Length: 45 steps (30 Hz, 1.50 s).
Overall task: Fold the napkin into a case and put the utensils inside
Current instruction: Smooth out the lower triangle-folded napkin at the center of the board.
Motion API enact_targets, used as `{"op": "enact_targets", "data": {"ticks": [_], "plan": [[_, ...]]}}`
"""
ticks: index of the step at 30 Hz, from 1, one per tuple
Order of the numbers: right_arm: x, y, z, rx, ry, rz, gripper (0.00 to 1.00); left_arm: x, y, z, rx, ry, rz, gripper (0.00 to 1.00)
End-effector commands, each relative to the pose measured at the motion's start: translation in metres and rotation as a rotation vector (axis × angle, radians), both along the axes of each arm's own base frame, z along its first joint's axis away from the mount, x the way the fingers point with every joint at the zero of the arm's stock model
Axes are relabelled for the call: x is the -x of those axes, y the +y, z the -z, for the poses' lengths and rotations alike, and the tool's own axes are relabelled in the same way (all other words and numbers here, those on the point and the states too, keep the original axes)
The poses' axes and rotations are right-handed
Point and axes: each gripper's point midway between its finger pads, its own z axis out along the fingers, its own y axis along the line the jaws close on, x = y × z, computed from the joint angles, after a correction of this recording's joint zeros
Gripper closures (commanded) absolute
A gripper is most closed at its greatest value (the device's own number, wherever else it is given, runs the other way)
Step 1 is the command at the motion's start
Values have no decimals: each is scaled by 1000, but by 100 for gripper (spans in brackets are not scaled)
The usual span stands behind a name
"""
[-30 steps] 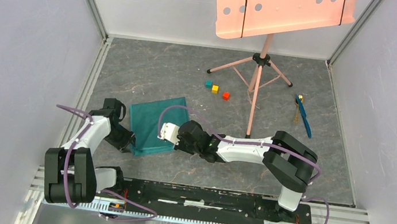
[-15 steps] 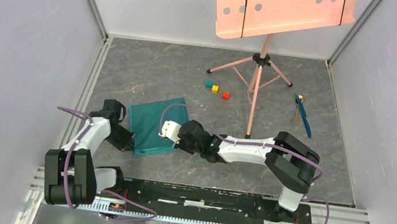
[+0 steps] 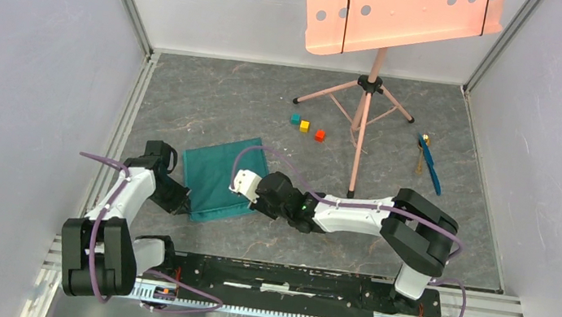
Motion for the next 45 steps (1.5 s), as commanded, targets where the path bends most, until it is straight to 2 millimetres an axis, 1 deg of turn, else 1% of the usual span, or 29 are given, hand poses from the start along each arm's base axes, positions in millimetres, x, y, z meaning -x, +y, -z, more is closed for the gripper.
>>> {"op": "enact_targets", "data": {"ticks": [1,4,7,13,18,23,29,33,35,40,42,45], "plan": [[-6,5,-23,-75,-30,31,100,-4,-1,-12,10,-31,10,89],[-6,3,-22,-87,-19,49,100,-4,-3,-16,15,-46,13,89],[-4,6,-21,-103,1,54,100,-5,-6,-19,35,-58,12,89],[-7,3,-21,-104,0,78,100,-8,-3,-30,15,-67,33,89],[-7,2,-20,-116,16,85,100,-9,-7,-34,37,-84,40,90],[-6,-2,-16,-128,41,115,100,-2,-17,-27,80,-81,35,91],[-4,-14,-9,-150,67,174,100,4,-28,-13,115,-68,52,91],[-5,-18,-7,-143,63,183,98,8,-28,-4,111,-29,70,91],[-6,-20,-7,-152,70,212,98,6,-31,-3,125,-34,77,91],[-9,-25,-10,-177,67,255,97,4,-39,-8,156,-46,110,90],[-9,-29,-10,-182,68,271,94,5,-43,-9,169,-51,119,89],[-5,-35,-6,-180,83,289,85,11,-50,-7,199,-31,135,86]]}}
